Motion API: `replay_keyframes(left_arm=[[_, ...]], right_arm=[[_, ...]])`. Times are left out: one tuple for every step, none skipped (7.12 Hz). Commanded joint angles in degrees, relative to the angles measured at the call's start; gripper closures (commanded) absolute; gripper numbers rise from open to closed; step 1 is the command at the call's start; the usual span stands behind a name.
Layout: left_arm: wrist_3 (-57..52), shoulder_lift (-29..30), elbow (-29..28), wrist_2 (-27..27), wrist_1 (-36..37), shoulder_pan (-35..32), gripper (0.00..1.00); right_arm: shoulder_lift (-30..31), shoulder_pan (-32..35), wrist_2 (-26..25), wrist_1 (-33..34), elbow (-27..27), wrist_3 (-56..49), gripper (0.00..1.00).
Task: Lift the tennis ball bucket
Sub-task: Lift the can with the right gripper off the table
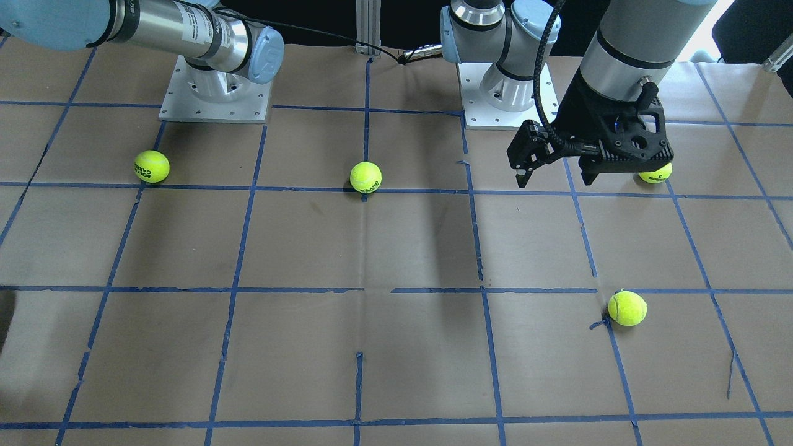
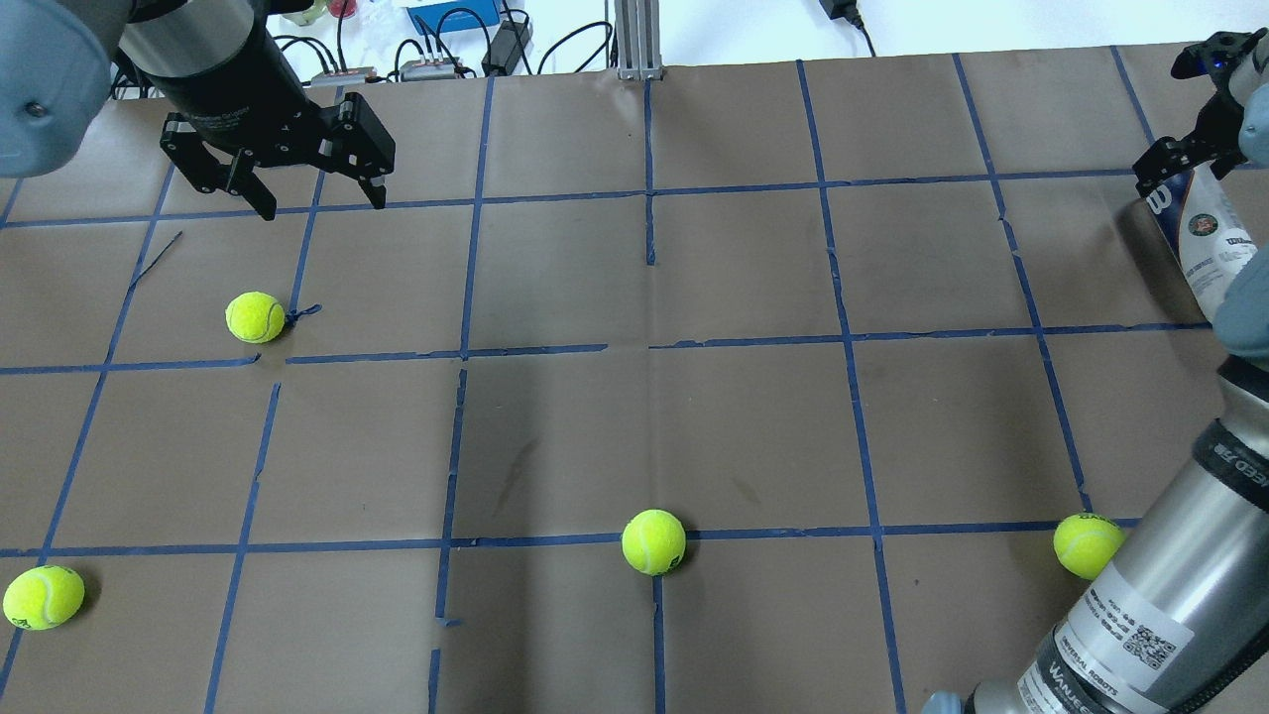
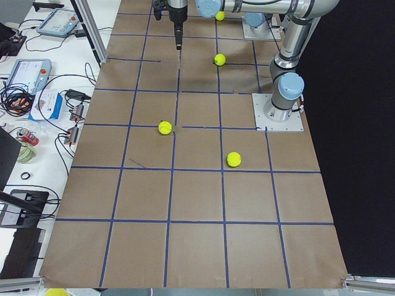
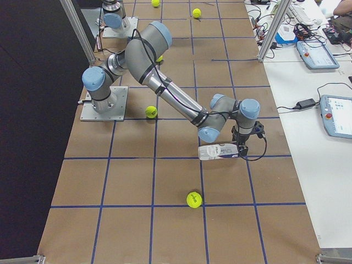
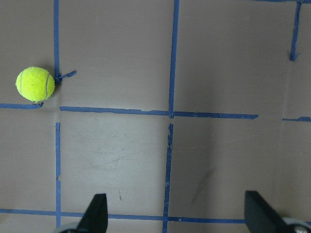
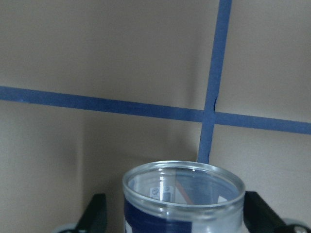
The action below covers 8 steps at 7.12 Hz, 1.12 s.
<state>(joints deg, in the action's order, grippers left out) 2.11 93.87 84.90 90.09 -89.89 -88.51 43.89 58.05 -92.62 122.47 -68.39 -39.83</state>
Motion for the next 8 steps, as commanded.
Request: replay_keyframes(left_arm=[[0.0, 0.0, 0.0, 0.0, 0.0, 0.0, 0.0], [-0.1, 0.0, 0.0, 0.0, 0.0, 0.0, 0.0], [0.0, 0.0, 0.0, 0.0, 0.1, 0.0, 0.0], [-0.1, 0.0, 0.0, 0.0, 0.0, 0.0, 0.0], [0.0, 0.0, 0.0, 0.0, 0.0, 0.0, 0.0], [0.0, 0.0, 0.0, 0.0, 0.0, 0.0, 0.0], [0.0, 0.0, 0.0, 0.0, 0.0, 0.0, 0.0], [0.0, 0.0, 0.0, 0.0, 0.0, 0.0, 0.0]], right_arm=[[0.1, -1.0, 0.8, 0.8, -1.2, -1.3, 0.09], [0.3, -1.5, 0.9, 0.8, -1.7, -3.9, 0.2], [0.8, -1.7, 0.9, -0.1, -1.5, -5.0, 0.31], [3.0, -1.6, 2.7, -1.7, -1.4, -6.0, 0.42], [6.0, -1.0, 5.8, -3.6, -1.4, -6.7, 0.48], [7.7, 0.6, 11.7, -7.2, -1.4, -8.7, 0.48], [10.3, 4.2, 13.5, -7.8, -1.8, -12.9, 0.49], [12.8, 7.9, 13.8, -7.4, -4.5, -13.2, 0.5]])
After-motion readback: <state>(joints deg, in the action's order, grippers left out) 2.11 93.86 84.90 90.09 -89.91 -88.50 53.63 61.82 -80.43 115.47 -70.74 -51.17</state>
